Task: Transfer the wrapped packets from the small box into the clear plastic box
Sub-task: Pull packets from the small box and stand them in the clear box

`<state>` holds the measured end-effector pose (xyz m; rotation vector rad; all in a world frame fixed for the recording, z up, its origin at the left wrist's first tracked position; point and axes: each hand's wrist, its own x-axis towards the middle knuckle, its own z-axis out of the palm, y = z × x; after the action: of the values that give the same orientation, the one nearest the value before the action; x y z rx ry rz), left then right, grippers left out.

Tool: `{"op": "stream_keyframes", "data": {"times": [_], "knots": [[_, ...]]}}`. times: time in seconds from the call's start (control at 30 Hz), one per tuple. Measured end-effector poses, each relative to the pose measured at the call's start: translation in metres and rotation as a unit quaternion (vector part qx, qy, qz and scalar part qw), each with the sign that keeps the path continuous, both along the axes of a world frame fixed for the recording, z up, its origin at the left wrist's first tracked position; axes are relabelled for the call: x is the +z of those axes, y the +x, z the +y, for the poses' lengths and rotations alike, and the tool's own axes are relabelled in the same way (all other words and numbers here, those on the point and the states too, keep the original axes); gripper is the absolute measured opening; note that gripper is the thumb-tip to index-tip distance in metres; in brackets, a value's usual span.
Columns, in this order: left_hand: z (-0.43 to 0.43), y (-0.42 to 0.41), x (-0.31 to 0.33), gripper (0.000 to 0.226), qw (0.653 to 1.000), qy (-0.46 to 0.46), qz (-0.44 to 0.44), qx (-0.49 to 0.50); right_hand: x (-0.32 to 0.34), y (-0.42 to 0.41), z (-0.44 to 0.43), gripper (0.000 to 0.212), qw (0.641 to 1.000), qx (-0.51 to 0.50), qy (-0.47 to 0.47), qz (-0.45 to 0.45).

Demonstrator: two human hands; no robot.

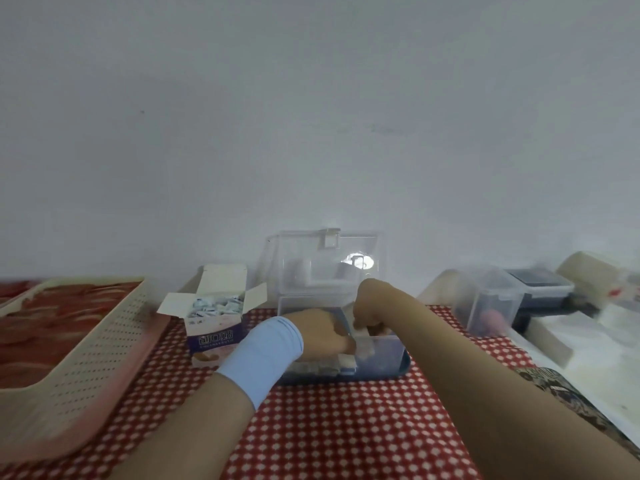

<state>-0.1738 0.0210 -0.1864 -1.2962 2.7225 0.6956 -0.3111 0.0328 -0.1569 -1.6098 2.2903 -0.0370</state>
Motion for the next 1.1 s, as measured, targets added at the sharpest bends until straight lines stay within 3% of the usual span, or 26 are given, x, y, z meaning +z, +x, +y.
{"op": "stream_keyframes", "data": {"times": [0.07, 0.17, 0.4, 0.63, 0.9, 1.0, 1.1], "knots": [[-0.004, -0.001, -0.010, 0.031, 1.000, -0.004, -0.008, -0.003, -0.006, 0.001, -0.004, 0.029, 1.000, 0.009, 0.019, 0.021], [-0.009, -0.001, -0.018, 0.027, 0.999, -0.019, -0.025, -0.015, -0.018, -0.002, -0.010, 0.037, 0.998, 0.012, 0.049, 0.045], [-0.009, -0.002, -0.017, 0.028, 0.999, -0.018, -0.033, -0.012, -0.026, 0.000, -0.016, 0.040, 0.990, 0.034, 0.064, 0.121], [-0.008, -0.002, -0.017, 0.027, 0.999, -0.022, -0.024, -0.014, -0.026, -0.002, -0.017, 0.035, 0.987, 0.052, 0.067, 0.138], [-0.004, 0.000, -0.010, 0.025, 0.998, -0.039, -0.035, -0.026, -0.011, 0.000, -0.006, 0.032, 0.995, 0.029, 0.044, 0.081], [-0.004, 0.011, 0.009, 0.040, 0.997, -0.062, -0.026, -0.041, 0.010, 0.006, 0.000, 0.017, 0.999, -0.003, 0.021, 0.040], [-0.006, 0.036, 0.037, 0.034, 0.995, -0.063, 0.065, -0.040, 0.028, 0.012, -0.003, 0.019, 0.996, -0.039, -0.041, -0.063]]}}
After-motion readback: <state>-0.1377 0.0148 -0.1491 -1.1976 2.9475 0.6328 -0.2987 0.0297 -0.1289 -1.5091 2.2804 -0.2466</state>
